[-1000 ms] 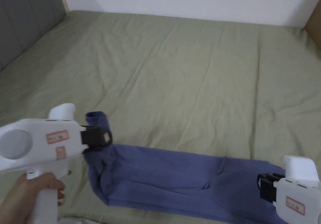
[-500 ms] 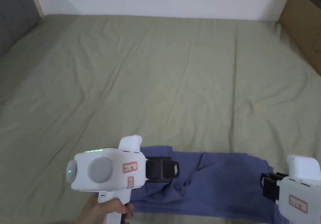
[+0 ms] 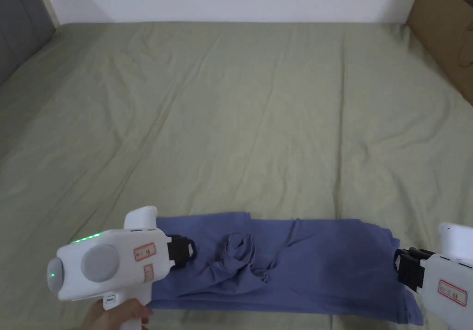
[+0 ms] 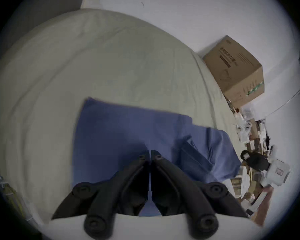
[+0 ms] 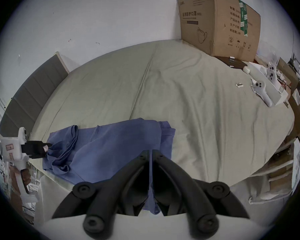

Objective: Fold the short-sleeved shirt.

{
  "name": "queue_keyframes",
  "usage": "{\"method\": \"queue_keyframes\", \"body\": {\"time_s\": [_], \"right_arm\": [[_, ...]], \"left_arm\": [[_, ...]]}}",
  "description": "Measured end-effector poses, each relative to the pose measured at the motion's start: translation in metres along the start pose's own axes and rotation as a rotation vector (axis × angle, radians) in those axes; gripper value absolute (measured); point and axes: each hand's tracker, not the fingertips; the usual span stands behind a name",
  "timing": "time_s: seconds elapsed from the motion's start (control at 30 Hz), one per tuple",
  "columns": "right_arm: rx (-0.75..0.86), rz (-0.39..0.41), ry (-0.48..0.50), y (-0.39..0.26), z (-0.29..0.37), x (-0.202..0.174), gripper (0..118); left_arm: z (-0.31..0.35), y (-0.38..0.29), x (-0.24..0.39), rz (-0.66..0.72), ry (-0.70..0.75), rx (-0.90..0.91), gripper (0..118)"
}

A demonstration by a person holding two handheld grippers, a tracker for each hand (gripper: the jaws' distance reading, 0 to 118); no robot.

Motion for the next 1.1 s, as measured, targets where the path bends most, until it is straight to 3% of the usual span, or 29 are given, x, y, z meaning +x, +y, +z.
{"method": "queue_keyframes", "body": {"time_s": [0.33, 0.57, 0.73, 0.93, 1.1], "right_arm": [[-0.011, -0.018, 0.012, -0.004, 0.000, 0.002, 2], [-0.023, -0.047, 0.035, -0.005, 0.000, 0.002, 2], [-0.013, -0.030, 0.029, -0.002, 0.002, -0.002, 2], [-0.010, -0.017, 0.031, -0.001, 0.008, -0.008, 2], [-0.017, -0.007, 0.040, -0.001, 0.007, -0.015, 2]], "left_arm": [[-0.028, -0.018, 0.050, -0.071, -0.093, -0.093, 2], [-0.035, -0.041, 0.085, -0.250, -0.057, -0.140, 2], [-0.024, -0.040, 0.090, -0.167, -0.216, -0.168, 2], [0.003, -0.025, 0.059, -0.063, -0.215, -0.079, 2], [0.055, -0.001, -0.013, 0.093, -0.198, 0.094, 2]]}}
